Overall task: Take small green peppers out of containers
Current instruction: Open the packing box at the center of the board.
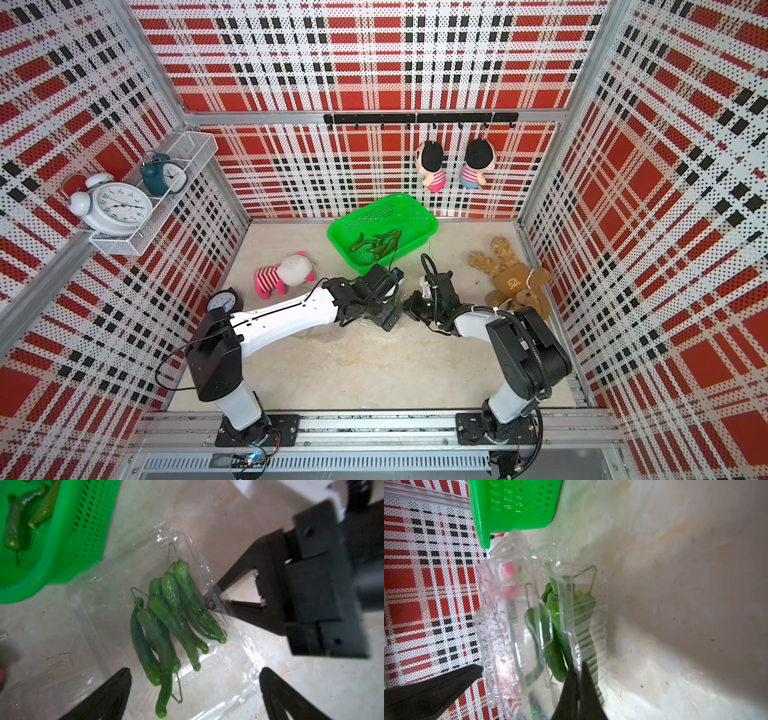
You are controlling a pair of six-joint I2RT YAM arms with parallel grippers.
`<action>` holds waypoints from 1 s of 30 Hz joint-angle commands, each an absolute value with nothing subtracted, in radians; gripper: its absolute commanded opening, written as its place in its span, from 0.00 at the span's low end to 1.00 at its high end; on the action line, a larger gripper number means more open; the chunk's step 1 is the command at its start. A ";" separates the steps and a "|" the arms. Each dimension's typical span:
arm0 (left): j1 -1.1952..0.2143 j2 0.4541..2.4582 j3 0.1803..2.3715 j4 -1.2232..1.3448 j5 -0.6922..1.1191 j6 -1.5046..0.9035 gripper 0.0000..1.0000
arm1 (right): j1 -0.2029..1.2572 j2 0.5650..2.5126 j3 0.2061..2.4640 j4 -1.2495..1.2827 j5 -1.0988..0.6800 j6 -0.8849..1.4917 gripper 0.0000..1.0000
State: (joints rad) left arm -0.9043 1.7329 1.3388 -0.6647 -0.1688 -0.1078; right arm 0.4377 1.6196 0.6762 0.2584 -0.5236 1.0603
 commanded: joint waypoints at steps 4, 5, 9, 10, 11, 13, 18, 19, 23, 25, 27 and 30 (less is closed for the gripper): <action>-0.896 1.757 1.335 -0.613 -0.131 -0.077 0.99 | 0.445 1.616 0.714 0.239 -0.536 1.044 0.00; -0.894 1.762 1.338 -0.612 -0.121 -0.072 0.99 | 0.444 1.614 0.717 0.230 -0.538 1.039 0.00; -0.891 1.788 1.354 -0.612 -0.096 -0.046 1.00 | 0.444 1.610 0.730 0.195 -0.537 1.019 0.00; -0.891 1.793 1.356 -0.612 -0.095 -0.040 1.00 | 0.444 1.609 0.732 0.187 -0.537 1.014 0.00; -0.890 1.801 1.357 -0.611 -0.096 -0.035 1.00 | 0.445 1.607 0.734 0.179 -0.536 1.011 0.00; -0.887 1.815 1.359 -0.615 -0.119 -0.034 1.00 | 0.444 1.600 0.735 0.164 -0.533 1.003 0.00; -0.857 1.817 1.361 -0.618 -0.177 -0.070 0.97 | 0.444 1.582 0.733 0.117 -0.521 0.974 0.00; -0.848 1.808 1.361 -0.614 -0.181 -0.081 0.97 | 0.444 1.576 0.732 0.107 -0.517 0.968 0.00; -0.807 1.784 1.357 -0.604 -0.181 -0.127 0.94 | 0.443 1.570 0.724 0.083 -0.506 0.945 0.00; -0.790 1.781 1.349 -0.603 -0.182 -0.145 0.94 | 0.446 1.567 0.724 0.075 -0.501 0.940 0.00; -0.782 1.781 1.341 -0.603 -0.204 -0.156 0.93 | 0.447 1.563 0.722 0.075 -0.497 0.937 0.00; -0.779 1.786 1.351 -0.614 -0.241 -0.171 0.92 | 0.450 1.556 0.719 0.071 -0.490 0.934 0.00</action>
